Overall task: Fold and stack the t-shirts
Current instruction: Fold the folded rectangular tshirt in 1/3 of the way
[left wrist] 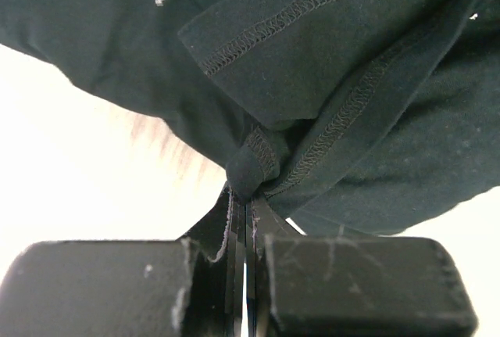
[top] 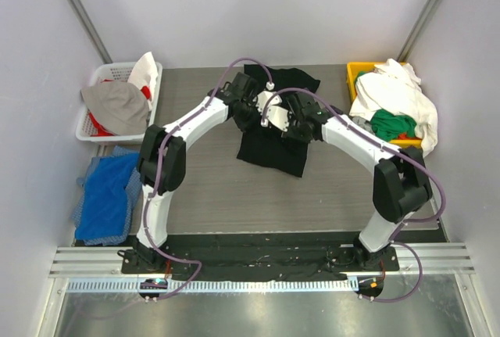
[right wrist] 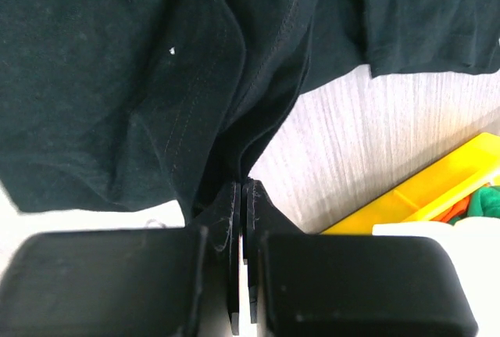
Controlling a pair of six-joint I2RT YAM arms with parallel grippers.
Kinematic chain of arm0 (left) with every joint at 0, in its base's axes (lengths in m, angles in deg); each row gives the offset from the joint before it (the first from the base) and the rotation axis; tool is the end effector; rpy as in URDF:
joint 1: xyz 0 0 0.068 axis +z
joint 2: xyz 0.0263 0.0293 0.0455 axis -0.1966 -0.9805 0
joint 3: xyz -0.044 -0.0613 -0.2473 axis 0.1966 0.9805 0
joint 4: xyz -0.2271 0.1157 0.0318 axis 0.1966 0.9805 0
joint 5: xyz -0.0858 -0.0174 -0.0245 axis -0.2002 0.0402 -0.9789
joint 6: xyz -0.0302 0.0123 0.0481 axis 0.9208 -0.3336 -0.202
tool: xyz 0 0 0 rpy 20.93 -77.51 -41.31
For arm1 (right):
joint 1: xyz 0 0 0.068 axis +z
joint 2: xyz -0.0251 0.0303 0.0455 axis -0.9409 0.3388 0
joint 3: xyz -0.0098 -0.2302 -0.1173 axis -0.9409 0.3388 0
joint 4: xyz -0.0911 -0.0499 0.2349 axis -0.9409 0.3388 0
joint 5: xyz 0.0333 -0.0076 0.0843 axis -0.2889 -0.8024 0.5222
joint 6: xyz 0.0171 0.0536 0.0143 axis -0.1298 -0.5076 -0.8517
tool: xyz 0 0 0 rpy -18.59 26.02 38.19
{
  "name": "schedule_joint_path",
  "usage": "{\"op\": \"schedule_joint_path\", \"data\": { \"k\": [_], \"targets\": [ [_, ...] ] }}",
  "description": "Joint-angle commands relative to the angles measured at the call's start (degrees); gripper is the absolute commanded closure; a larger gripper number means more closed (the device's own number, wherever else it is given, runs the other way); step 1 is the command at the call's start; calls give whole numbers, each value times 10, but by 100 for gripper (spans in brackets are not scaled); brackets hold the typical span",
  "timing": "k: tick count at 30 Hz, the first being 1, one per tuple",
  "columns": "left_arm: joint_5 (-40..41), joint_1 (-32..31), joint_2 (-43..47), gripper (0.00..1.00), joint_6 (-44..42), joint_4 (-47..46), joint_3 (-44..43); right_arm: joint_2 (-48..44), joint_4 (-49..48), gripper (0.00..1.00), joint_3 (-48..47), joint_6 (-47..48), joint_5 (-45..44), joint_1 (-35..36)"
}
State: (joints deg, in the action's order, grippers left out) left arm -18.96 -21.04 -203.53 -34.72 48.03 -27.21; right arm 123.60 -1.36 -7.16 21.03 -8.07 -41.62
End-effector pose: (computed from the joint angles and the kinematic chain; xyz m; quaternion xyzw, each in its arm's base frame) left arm 0.3829 -0.2518 0.2164 0.5053 0.8079 -0.0979 0.2869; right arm 0.3115 0.1654 0.2303 -0.5925 0.7513 -0.0950 0.2747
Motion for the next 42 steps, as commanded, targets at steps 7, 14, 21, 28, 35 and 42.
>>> {"op": "schedule_joint_path", "data": {
  "k": [7,14,21,28,35,42],
  "targets": [
    [-13,16,-48,100,-7,25,-92,91,-32,99,-118,6,18,-27],
    [-9,17,-91,100,-10,36,-152,135,-43,99,-149,4,20,-35],
    [5,17,-106,72,8,7,-161,156,-65,80,-148,-5,-1,-37],
    [51,16,-91,51,43,-58,-143,145,-92,62,-149,-19,-23,-37],
    [116,16,-71,46,78,-86,-150,125,-107,57,-149,-30,-51,-37],
    [126,16,-11,36,88,-91,-125,70,-102,55,-121,-61,-42,-37]
  ]
}}
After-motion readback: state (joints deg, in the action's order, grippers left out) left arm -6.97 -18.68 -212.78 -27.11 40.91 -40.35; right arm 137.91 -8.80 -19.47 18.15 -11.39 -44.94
